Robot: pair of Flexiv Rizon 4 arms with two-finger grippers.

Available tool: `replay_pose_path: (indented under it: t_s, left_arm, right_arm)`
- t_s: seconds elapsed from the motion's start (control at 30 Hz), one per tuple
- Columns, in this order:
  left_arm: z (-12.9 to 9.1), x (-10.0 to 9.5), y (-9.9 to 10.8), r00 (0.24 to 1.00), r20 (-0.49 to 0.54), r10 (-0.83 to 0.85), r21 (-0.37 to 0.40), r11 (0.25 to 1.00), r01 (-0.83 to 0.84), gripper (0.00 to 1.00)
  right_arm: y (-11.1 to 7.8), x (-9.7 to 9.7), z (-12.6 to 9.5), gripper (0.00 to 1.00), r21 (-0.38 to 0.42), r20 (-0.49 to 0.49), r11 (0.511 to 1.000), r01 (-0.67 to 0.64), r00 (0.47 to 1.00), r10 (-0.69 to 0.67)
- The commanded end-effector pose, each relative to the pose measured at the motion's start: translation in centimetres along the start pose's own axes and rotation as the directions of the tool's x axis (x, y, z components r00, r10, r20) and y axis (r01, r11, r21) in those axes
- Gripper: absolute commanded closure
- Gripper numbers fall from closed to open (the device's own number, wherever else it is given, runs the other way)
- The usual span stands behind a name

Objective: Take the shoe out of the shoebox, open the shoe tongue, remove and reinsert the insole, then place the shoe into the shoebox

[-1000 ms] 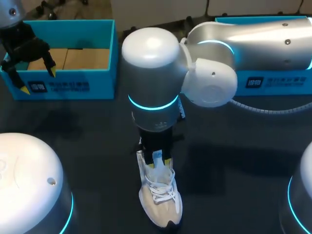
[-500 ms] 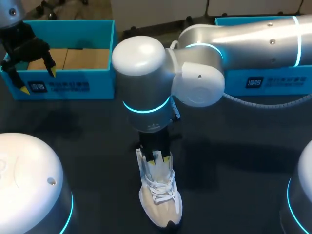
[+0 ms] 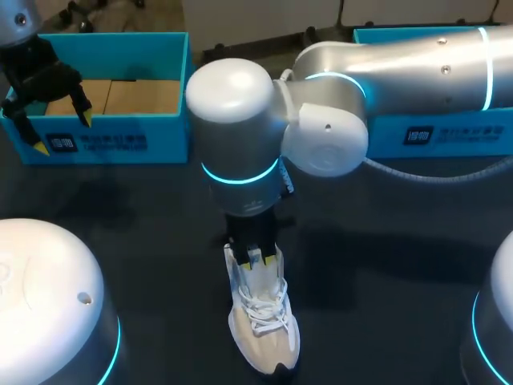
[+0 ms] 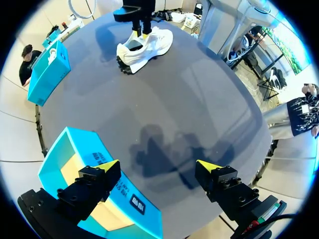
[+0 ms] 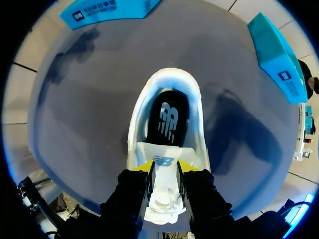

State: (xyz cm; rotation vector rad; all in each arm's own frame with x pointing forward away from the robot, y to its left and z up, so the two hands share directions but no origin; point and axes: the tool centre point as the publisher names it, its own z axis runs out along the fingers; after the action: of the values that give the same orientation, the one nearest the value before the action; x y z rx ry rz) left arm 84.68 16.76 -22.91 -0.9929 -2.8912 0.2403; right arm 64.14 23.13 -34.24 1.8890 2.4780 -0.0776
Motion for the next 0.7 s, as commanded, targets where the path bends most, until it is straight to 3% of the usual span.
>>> replay_pose_path:
  t_s: [0.03, 0.17, 0.3, 0.33, 0.37, 0.4, 0.47, 0.6, 0.63, 0.67, 0.7]
  left_arm:
    - [0.0, 0.0, 0.0, 1.000, -0.003, 0.001, -0.001, 1.000, -0.001, 0.00]
    - [0.0, 0.0, 0.0, 1.000, -0.003, 0.001, -0.001, 1.000, -0.001, 0.00]
    - [0.0, 0.0, 0.0, 1.000, -0.003, 0.001, -0.001, 1.000, -0.001, 0.00]
    - [0.0, 0.0, 0.0, 1.000, -0.003, 0.001, -0.001, 1.000, -0.001, 0.00]
    - [0.0, 0.0, 0.0, 1.000, -0.003, 0.001, -0.001, 1.000, -0.001, 0.00]
    - [0.0, 0.0, 0.0, 1.000, -0.003, 0.001, -0.001, 1.000, -0.001, 0.00]
    - [0.0, 0.0, 0.0, 1.000, -0.003, 0.001, -0.001, 1.000, -0.001, 0.00]
    - [0.0, 0.0, 0.0, 1.000, -0.003, 0.001, -0.001, 1.000, -0.001, 0.00]
    - [0.0, 0.0, 0.0, 1.000, -0.003, 0.001, -0.001, 1.000, -0.001, 0.00]
    - [0.0, 0.0, 0.0, 1.000, -0.003, 0.001, -0.001, 1.000, -0.001, 0.00]
    - [0.0, 0.0, 0.0, 1.000, -0.003, 0.001, -0.001, 1.000, -0.001, 0.00]
  right_arm:
    - [-0.4, -1.0, -1.6, 0.70, -0.012, -0.009, 0.999, 0.030, 1.000, -0.030]
    - [-0.5, -1.7, -3.8, 0.66, -0.027, -0.004, 0.983, 0.179, 0.984, -0.179]
    - [-0.3, -2.2, -5.3, 0.57, -0.051, 0.024, 0.904, 0.424, 0.906, -0.423]
    - [-0.2, -2.2, -5.6, 0.52, -0.066, 0.016, 0.860, 0.506, 0.862, -0.507]
    - [-0.1, -2.3, -5.8, 0.28, -0.072, 0.027, 0.830, 0.553, 0.833, -0.552]
    - [0.0, -2.4, -5.9, 0.16, -0.060, 0.030, 0.799, 0.598, 0.801, -0.597]
    - [0.4, -2.4, -6.1, 0.00, -0.058, 0.033, 0.732, 0.678, 0.735, -0.678]
    - [1.0, -2.8, -6.7, 0.00, -0.087, 0.027, 0.630, 0.772, 0.634, -0.773]
    - [1.3, -3.1, -7.0, 0.00, -0.146, 0.002, 0.564, 0.812, 0.571, -0.821]
    - [1.5, -3.3, -7.2, 0.00, -0.162, -0.082, 0.426, 0.890, 0.418, -0.905]
    - [1.5, -3.3, -7.2, 0.00, -0.162, -0.082, 0.426, 0.890, 0.418, -0.905]
